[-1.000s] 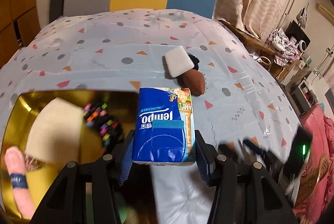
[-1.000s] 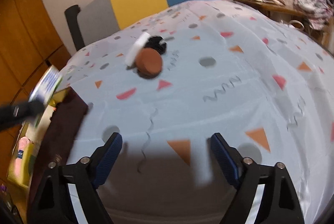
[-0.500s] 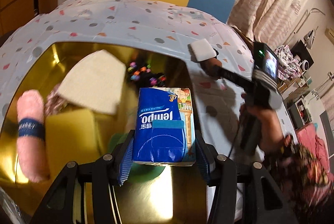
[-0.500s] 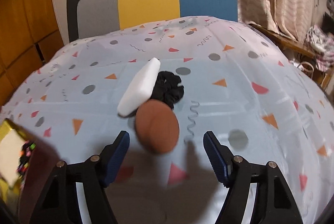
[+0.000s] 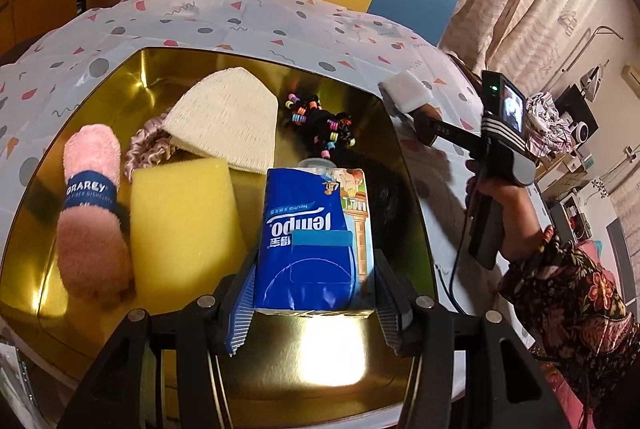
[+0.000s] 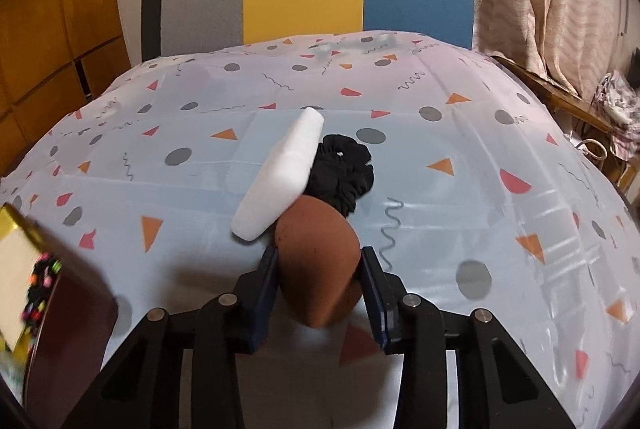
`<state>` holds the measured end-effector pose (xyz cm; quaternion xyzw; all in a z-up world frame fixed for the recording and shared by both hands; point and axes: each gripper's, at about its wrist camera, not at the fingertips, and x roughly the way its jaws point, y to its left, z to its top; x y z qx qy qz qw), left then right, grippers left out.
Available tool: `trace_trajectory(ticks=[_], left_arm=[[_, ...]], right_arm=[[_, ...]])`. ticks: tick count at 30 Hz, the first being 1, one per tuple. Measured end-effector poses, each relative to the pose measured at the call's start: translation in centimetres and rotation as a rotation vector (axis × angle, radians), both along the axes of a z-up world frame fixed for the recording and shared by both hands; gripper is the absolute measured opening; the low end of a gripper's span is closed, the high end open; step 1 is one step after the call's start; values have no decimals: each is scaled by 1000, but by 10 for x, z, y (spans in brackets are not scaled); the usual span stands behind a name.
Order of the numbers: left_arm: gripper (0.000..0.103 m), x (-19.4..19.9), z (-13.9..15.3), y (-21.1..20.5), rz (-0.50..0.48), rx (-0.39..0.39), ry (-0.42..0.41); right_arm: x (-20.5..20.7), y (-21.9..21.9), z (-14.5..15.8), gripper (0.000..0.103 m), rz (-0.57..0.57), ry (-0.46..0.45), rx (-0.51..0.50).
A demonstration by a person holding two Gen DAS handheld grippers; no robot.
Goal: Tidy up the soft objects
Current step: 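Lower the Tempo pack into the tray with the left tool while the right tool lifts the brown sponge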
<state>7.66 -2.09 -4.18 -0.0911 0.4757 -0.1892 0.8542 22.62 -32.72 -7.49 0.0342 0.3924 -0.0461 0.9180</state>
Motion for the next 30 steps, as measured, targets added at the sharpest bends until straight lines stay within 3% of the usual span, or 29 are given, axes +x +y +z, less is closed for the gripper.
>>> trace_trajectory(ticks=[7, 15, 24, 26, 30], left_arm=[[53, -17, 0, 14, -9, 26, -24], [53, -28, 2, 29, -2, 45, -25], [53, -29, -1, 34, 24, 86, -36], [54, -25, -7, 36, 32, 109, -10], [62, -25, -4, 39, 26, 73, -3]], right_arm=[[-49, 3, 13, 38, -14, -43, 40], [-101, -4, 20, 38, -68, -75, 184], [-162, 14, 49, 38, -71, -173, 313], [-172, 19, 55, 38, -68, -191, 346], [-187, 32, 67, 38, -45, -211, 395]])
